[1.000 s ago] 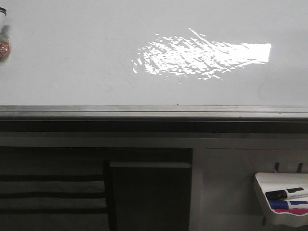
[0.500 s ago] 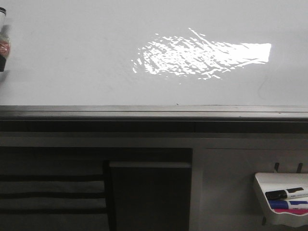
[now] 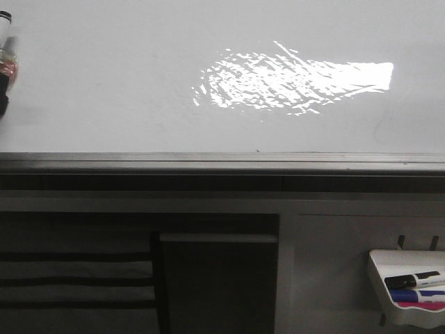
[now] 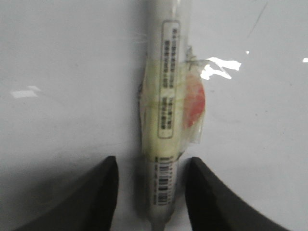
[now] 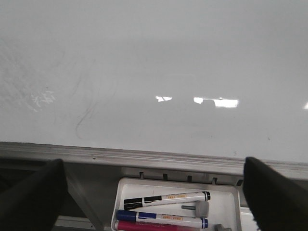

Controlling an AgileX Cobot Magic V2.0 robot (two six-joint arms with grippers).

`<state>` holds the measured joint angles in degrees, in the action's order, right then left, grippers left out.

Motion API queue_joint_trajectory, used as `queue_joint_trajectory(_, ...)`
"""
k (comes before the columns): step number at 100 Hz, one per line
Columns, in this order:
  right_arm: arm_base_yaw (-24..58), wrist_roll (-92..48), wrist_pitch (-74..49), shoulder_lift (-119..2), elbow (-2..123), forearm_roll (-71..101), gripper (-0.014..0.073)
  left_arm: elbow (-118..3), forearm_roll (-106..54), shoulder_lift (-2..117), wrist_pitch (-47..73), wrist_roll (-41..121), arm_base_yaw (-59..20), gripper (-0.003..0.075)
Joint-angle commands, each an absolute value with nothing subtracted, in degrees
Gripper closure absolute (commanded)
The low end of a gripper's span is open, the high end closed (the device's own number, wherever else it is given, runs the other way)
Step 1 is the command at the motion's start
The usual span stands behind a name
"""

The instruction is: Write number 9 on whiteboard

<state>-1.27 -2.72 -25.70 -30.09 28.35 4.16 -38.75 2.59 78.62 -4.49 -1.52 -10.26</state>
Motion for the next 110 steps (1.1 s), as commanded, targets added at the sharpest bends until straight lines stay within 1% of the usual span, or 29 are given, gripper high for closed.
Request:
queue_joint_trajectory(1, -1.6, -3.0, -21.7, -30.8, 30.3, 4.1, -0.0063, -40.4, 2.6, 78.2, -8.1, -1.8, -10.6, 0.0543)
queue_joint_trajectory(9, -1.6, -3.0, -21.7, -30.8, 30.3, 4.1, -0.0063, -40.4, 2.6, 78.1, -8.1, -1.8, -10.6, 0.0603)
queue_joint_trajectory(26, -1.6, -3.0, -22.2, -30.8, 30.8, 4.1, -0.0063, -40.4, 2.6, 75.8, -5.5, -1.8, -10.6, 0.0692)
queue_joint_trajectory(38, -1.6, -3.0, -28.5, -31.0, 34.7, 4.1, -0.0063, -40.8, 2.6, 72.4, 0.8, -1.8, -10.7, 0.0741)
queue_joint_trajectory(53, -1.6, -3.0, -39.9, -33.0, 41.2, 4.3, -0.0063, -44.8, 3.2, 68.9, 12.6, -1.8, -11.5, 0.0741)
queue_joint_trajectory(65, -1.6, -3.1, -46.3, -35.6, 46.3, 5.9, -0.0063, -50.8, 2.9, 66.9, 28.0, 0.0, -13.7, 0.0741)
queue_joint_trajectory(79, -1.6, -9.0, -53.2, -39.9, 52.1, 12.0, -0.0063, -58.1, 0.9, 66.6, 44.4, 10.2, -18.4, 0.0741)
queue_joint_trajectory(90, -0.9, -12.4, -57.9, -44.6, 55.9, 16.1, -0.0063, -61.6, -5.3, 66.6, 51.6, 19.7, -21.9, 0.0741)
queue_joint_trajectory(97, 0.0, -18.6, -60.3, -47.7, 57.9, 20.8, -0.0063, -63.0, -11.8, 66.7, 55.9, 27.6, -24.0, 0.0741)
queue_joint_trajectory(101, 0.9, -24.8, -61.4, -49.5, 58.9, 24.3, -0.0063, -63.5, -15.7, 67.0, 58.4, 32.6, -25.0, 0.0741)
queue_joint_trajectory(110, 4.7, -35.7, -62.5, -52.8, 60.4, 30.7, -0.0063, -64.0, -22.9, 67.5, 61.7, 42.5, -28.3, 0.0741)
